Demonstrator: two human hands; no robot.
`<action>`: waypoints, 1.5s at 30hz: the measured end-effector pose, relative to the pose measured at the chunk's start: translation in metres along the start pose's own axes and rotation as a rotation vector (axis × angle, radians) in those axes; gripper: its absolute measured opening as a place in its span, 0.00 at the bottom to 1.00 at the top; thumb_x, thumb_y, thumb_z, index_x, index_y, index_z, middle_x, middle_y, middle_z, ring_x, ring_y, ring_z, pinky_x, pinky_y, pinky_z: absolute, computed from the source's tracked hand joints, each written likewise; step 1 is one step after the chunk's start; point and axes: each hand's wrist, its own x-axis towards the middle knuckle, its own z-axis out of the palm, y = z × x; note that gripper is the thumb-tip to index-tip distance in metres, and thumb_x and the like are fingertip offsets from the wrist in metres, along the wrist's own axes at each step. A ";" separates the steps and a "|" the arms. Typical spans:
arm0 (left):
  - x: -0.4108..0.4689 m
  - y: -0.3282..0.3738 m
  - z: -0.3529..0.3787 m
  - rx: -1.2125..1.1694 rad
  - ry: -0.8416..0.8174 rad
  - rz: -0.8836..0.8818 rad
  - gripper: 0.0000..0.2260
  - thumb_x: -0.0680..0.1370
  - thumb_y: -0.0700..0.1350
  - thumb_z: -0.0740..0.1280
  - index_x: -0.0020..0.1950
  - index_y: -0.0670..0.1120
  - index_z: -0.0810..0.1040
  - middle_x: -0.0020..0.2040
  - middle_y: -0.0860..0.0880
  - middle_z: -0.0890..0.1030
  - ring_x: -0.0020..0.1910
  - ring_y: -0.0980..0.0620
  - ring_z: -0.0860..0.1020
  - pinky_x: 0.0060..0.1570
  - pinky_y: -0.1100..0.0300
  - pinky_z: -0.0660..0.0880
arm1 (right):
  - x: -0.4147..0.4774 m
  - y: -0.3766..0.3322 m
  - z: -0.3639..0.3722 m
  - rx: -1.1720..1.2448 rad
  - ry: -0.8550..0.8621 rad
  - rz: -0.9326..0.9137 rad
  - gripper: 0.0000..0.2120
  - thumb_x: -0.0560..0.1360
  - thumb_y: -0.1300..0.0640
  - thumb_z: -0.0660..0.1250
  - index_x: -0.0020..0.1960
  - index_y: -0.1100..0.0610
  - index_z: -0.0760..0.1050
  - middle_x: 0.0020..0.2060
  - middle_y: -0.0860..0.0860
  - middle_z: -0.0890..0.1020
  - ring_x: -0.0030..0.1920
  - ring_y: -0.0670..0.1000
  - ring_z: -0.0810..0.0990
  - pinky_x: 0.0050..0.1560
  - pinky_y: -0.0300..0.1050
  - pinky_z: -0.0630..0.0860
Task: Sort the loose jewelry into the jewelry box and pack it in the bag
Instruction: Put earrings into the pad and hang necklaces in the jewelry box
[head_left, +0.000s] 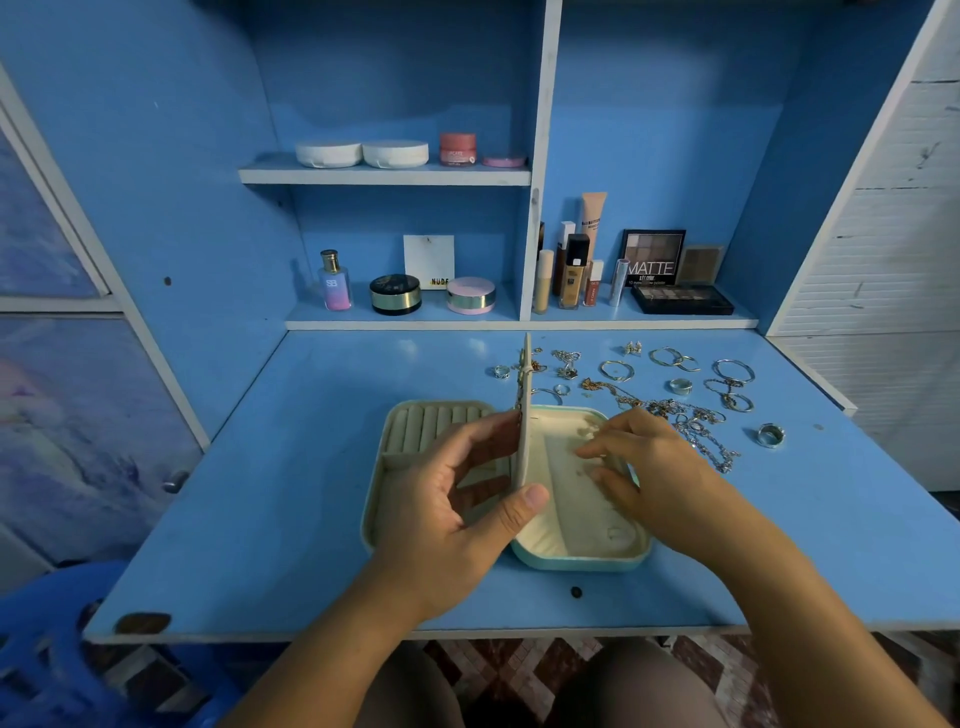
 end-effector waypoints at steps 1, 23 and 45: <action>0.000 0.000 0.000 0.001 0.000 -0.002 0.22 0.71 0.53 0.74 0.64 0.54 0.75 0.60 0.54 0.81 0.62 0.53 0.78 0.59 0.50 0.78 | 0.000 0.000 -0.001 0.007 0.001 0.008 0.09 0.74 0.59 0.69 0.54 0.55 0.82 0.54 0.52 0.75 0.56 0.54 0.74 0.57 0.40 0.68; 0.000 -0.002 -0.001 0.000 -0.005 -0.010 0.24 0.71 0.52 0.74 0.65 0.50 0.75 0.60 0.54 0.81 0.62 0.53 0.79 0.59 0.51 0.78 | 0.016 -0.017 0.004 -0.204 -0.137 0.014 0.11 0.79 0.53 0.60 0.54 0.56 0.77 0.55 0.51 0.72 0.57 0.52 0.69 0.61 0.49 0.69; 0.000 0.000 0.000 -0.037 -0.009 0.009 0.22 0.71 0.51 0.73 0.64 0.52 0.76 0.59 0.53 0.82 0.61 0.52 0.80 0.56 0.56 0.78 | -0.004 -0.065 -0.008 1.518 0.042 0.373 0.06 0.69 0.55 0.65 0.41 0.57 0.77 0.35 0.47 0.78 0.41 0.45 0.76 0.45 0.38 0.73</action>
